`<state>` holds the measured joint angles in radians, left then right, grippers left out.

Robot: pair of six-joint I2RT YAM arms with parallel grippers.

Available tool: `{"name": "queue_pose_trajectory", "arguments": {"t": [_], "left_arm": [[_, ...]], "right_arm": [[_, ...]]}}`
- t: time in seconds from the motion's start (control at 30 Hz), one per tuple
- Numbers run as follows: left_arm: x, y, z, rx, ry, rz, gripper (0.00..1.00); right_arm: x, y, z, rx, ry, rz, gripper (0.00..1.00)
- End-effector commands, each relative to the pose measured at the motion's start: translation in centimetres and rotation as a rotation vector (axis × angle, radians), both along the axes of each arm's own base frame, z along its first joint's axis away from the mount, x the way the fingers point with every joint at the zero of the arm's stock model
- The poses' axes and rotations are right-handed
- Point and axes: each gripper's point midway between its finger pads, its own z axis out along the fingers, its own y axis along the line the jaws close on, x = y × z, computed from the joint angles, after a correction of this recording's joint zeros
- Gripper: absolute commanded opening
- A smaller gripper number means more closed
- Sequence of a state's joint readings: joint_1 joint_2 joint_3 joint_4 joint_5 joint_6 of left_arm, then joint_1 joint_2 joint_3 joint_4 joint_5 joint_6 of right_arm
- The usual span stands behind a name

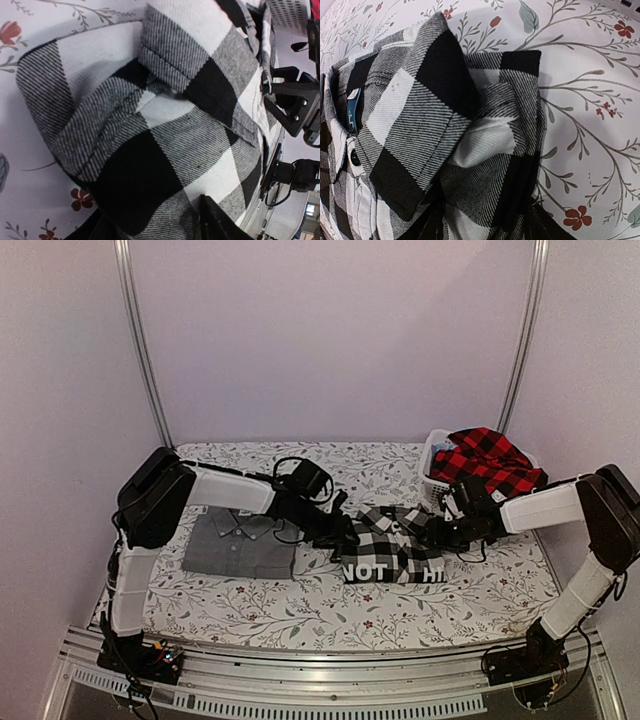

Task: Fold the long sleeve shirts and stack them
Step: Pick up the rectangle-folded shirt from the center of the board, then place the square-folded shirt on the square-folded shirt.

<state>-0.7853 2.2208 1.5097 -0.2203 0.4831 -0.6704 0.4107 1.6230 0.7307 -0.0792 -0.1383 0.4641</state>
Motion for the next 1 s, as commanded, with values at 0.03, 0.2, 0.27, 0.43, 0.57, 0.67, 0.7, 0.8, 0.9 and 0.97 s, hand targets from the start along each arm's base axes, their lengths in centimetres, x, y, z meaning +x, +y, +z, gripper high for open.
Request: {"name": "queue_pose_trajectory", "arguments": {"t": [0.03,0.2,0.27,0.43,0.57,0.67,0.7,0.8,0.9,0.97], "left_arm": [[-2.1,-1.8,-1.1,-0.017,0.072,-0.046,0.44],[-1.7,-2.5,0.5,-0.047,0.058,-0.041,0.13],[-1.3,-2.6,1.5,-0.057,0.038,-0.031,0.02],[0.0,-2.2,4.6,-0.078,-0.026,0.011,0.00],[1.1,-1.1,7.7,-0.095,-0.082,0.048,0.00],[1.7,0.2,9.4,-0.100,-0.107,0.070,0.00],[1.8,0.7,9.8,-0.095,-0.112,0.077,0.00],[2.3,2.7,11.0,-0.084,-0.130,0.112,0.00],[2.7,5.6,11.7,-0.060,-0.138,0.162,0.00],[2.9,7.8,12.1,-0.044,-0.146,0.194,0.00]], "right_arm": [[-0.2,1.5,-0.5,0.041,0.023,0.016,0.48],[0.0,2.7,0.2,0.044,0.023,0.026,0.23],[0.1,3.1,1.1,0.048,0.011,0.028,0.13],[0.7,3.7,4.0,0.062,-0.033,0.026,0.00],[1.1,5.4,7.5,0.105,-0.087,0.049,0.00],[1.5,7.0,10.0,0.143,-0.124,0.072,0.00],[1.6,7.7,10.9,0.161,-0.136,0.079,0.00],[2.1,9.8,12.9,0.203,-0.166,0.102,0.00],[2.3,13.0,14.0,0.245,-0.179,0.143,0.00],[2.4,15.6,14.8,0.274,-0.187,0.176,0.00]]}}
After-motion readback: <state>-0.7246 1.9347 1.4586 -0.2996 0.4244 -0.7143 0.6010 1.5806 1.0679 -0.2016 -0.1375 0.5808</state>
